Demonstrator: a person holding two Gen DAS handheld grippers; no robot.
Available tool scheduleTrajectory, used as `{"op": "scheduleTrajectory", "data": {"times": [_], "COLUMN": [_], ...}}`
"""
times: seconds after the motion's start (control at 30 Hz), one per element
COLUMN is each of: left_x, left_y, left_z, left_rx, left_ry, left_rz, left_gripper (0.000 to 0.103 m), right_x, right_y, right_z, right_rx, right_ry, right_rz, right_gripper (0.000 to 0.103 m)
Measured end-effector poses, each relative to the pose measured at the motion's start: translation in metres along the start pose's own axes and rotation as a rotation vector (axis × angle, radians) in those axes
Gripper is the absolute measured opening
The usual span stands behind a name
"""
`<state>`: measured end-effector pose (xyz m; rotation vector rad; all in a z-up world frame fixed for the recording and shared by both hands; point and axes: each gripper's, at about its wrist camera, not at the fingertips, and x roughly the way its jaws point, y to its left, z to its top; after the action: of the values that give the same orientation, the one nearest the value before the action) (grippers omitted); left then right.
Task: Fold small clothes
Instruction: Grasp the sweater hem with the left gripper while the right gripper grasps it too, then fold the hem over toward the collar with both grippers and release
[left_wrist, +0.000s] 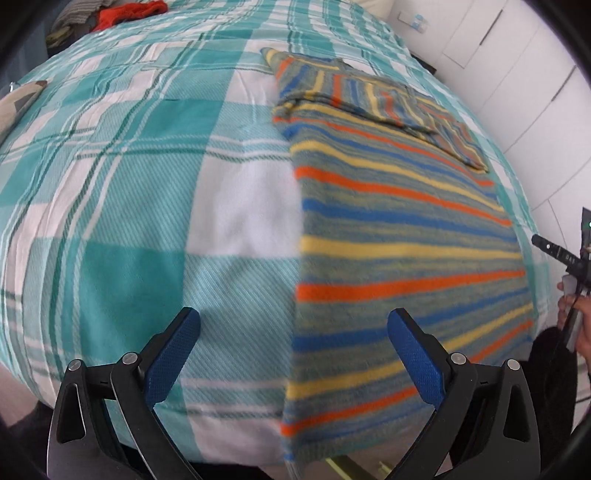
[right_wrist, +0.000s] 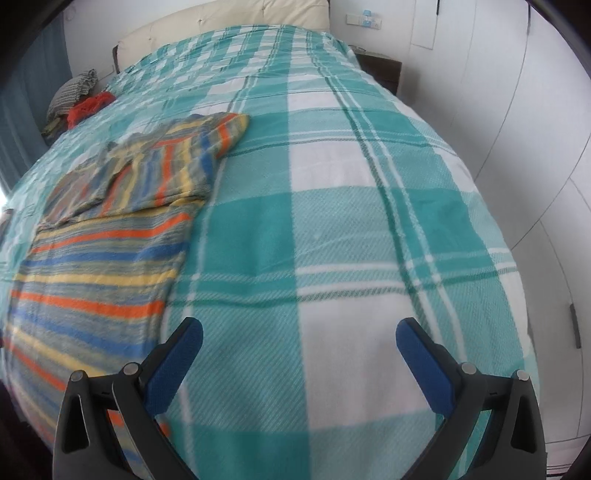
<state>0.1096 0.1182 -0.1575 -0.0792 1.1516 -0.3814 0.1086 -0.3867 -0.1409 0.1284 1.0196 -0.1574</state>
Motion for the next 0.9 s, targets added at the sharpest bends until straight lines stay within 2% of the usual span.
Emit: {"op": "scheduleTrajectory", "data": {"times": [0.1,0.2,0.3,0.33,0.4,0.43,0.47,0.5,0.53,0.63,0.7,0.8,0.9], "left_x": [0.002,0.009,0.013,0.014,0.014,0.013,0.013,0.013,0.011,-0.007,-0.024,-0.041,-0.036], "left_y": [-0.02,-0.034,-0.041,-0.042,-0.042,-0.041,-0.04,-0.036,-0.032,-0.018,-0.011,-0.011,-0.008], "left_z": [-0.023,-0.035,-0.042,-0.044,-0.045,-0.046,-0.046,-0.045,-0.044,-0.031,-0.006,0.053,0.129], "left_rx": [0.066,0.106,0.129,0.127,0.117,0.112,0.108,0.096,0.07,-0.016,-0.06,-0.047,-0.029], "left_ry": [0.045,0.092,0.112,0.117,0.132,0.141,0.152,0.163,0.166,0.139,0.092,0.006,-0.058], "left_rz": [-0.002,0.011,0.038,0.05,0.057,0.048,0.04,0.029,-0.005,-0.097,-0.159,-0.195,-0.202], "left_gripper": [0.101,0.09,0.081,0.075,0.059,0.04,0.016,0.008,0.007,0.006,0.006,0.006,0.006], "right_x": [-0.024,-0.034,-0.028,-0.023,-0.016,-0.015,-0.015,-0.015,-0.016,-0.029,-0.042,-0.056,-0.05], "right_y": [0.018,0.037,0.05,0.051,0.054,0.057,0.061,0.062,0.061,0.054,0.044,0.034,0.027], "right_z": [-0.033,-0.073,-0.106,-0.115,-0.125,-0.127,-0.129,-0.128,-0.126,-0.115,-0.097,-0.05,0.011], "right_rx": [-0.013,0.001,0.023,0.042,0.06,0.044,0.015,-0.007,-0.002,0.025,0.083,0.137,0.181], "right_ry": [0.115,0.255,0.366,0.402,0.437,0.445,0.456,0.472,0.481,0.458,0.408,0.303,0.213], "right_rz": [0.17,0.295,0.307,0.305,0.305,0.301,0.295,0.304,0.326,0.37,0.435,0.505,0.553], "right_gripper": [0.103,0.103,0.102,0.1,0.088,0.069,0.034,0.008,0.007,0.007,0.007,0.007,0.007]}}
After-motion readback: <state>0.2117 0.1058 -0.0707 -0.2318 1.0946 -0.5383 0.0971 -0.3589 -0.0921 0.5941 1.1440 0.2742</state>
